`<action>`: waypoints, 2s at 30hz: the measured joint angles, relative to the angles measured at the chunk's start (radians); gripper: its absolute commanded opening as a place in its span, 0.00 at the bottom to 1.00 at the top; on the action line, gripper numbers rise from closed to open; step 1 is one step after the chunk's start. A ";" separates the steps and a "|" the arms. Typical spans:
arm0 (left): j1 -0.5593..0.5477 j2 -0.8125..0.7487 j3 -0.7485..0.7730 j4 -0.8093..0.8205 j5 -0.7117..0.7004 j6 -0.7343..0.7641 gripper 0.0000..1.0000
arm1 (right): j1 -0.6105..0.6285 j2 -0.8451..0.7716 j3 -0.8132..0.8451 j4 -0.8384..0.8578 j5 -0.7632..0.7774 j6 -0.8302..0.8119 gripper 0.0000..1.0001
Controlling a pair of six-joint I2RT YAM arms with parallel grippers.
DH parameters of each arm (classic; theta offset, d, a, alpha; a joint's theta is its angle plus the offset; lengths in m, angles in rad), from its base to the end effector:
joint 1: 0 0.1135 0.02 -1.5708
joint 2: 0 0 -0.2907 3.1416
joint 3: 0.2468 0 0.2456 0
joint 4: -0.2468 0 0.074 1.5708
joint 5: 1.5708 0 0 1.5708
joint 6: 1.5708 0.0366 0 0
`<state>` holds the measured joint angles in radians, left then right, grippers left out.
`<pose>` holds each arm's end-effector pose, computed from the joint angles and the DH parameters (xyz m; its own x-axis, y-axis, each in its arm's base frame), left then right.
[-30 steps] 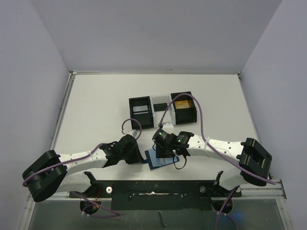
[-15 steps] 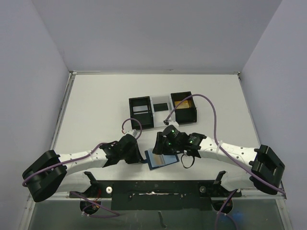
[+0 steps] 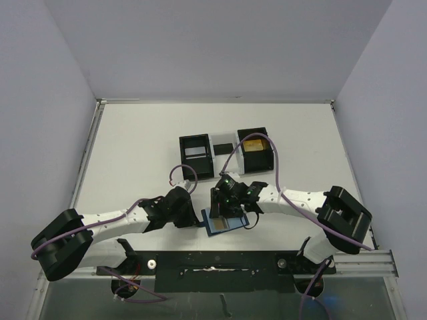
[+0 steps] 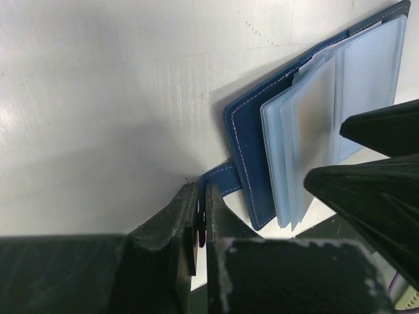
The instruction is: Take the credit cards out of the card holder
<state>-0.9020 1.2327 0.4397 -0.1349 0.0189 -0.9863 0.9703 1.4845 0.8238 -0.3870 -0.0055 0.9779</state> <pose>0.1233 -0.1571 0.1717 -0.9339 -0.1631 -0.3182 0.0228 0.8609 -0.5083 0.1553 0.2271 0.2085 -0.9590 0.0674 -0.2752 -0.0559 0.9072 0.4170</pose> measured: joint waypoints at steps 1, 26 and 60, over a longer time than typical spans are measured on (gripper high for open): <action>0.000 0.000 0.000 0.000 0.000 0.000 0.00 | 0.005 0.020 0.014 -0.007 0.001 -0.002 0.59; 0.000 0.000 0.001 -0.006 -0.008 0.003 0.00 | 0.011 0.030 0.046 -0.044 0.051 -0.001 0.42; 0.000 -0.001 0.006 -0.020 -0.018 0.004 0.00 | -0.003 -0.008 0.027 -0.056 0.047 -0.029 0.53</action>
<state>-0.9016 1.2320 0.4461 -0.1551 0.0010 -0.9821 0.9672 1.4761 0.8505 -0.4427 0.0414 0.9489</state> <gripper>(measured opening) 0.033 0.524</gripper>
